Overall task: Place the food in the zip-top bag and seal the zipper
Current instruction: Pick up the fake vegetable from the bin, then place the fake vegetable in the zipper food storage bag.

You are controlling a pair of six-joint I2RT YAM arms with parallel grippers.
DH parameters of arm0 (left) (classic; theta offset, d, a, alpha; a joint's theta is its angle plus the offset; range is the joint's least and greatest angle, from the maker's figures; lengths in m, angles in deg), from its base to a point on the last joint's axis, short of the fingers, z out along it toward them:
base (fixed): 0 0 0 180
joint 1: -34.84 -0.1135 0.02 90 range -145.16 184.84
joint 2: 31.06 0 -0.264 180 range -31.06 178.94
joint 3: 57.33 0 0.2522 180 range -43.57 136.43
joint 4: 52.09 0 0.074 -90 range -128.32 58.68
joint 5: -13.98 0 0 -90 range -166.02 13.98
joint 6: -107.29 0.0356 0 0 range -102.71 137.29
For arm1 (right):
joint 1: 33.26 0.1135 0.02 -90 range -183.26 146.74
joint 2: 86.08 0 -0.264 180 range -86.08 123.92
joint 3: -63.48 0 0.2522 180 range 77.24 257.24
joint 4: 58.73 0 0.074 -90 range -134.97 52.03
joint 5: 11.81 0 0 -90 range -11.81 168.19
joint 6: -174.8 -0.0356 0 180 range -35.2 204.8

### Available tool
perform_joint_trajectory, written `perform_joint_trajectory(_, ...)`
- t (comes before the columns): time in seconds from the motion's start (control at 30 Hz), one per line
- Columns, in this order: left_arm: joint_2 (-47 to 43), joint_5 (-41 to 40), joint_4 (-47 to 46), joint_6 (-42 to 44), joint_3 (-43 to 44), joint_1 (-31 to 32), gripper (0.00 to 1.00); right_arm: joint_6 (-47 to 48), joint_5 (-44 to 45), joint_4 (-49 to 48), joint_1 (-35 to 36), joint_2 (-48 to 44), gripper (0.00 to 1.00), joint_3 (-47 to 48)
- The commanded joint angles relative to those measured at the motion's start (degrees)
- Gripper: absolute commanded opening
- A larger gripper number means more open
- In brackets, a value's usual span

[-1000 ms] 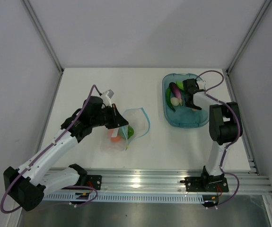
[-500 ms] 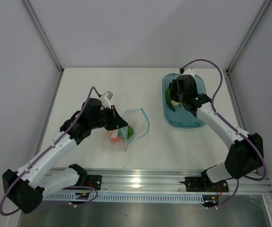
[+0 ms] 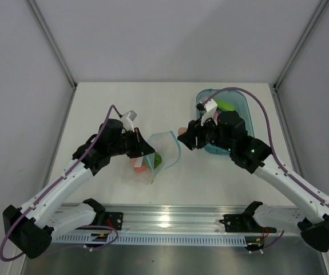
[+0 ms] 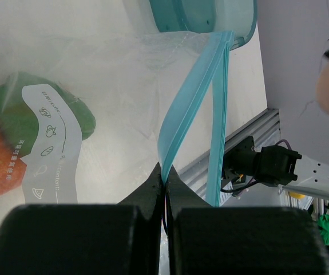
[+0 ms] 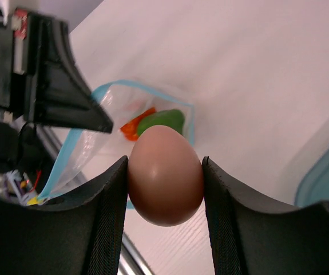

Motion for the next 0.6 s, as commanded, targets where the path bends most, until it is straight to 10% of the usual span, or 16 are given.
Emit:
perform_joint_trajectory(0.0, -0.83, 0.74, -2.09, -0.71, 1.0, -0.48, 0.01, 1.89, -8.61, -1.44, 1.64, 0.03, 0.06, -1.51)
perform_joint_trajectory(0.37, -2.76, 0.57, -2.44, -2.11, -0.4, -0.48, 0.0, 0.75, -14.59, -3.29, 4.19, 6.09, 0.2, 0.41)
perform_joint_trajectory(0.5, -2.85, 0.83, -2.53, -2.29, -0.4, -0.48, 0.01, -0.83, -13.11, -2.68, 4.28, 8.56, 0.99, 1.73)
perform_joint_trajectory(0.57, -2.94, 0.83, -2.18, -2.29, -0.31, -0.57, 0.01, -1.18, -11.79, -3.2, 4.37, 8.56, 0.99, 1.47)
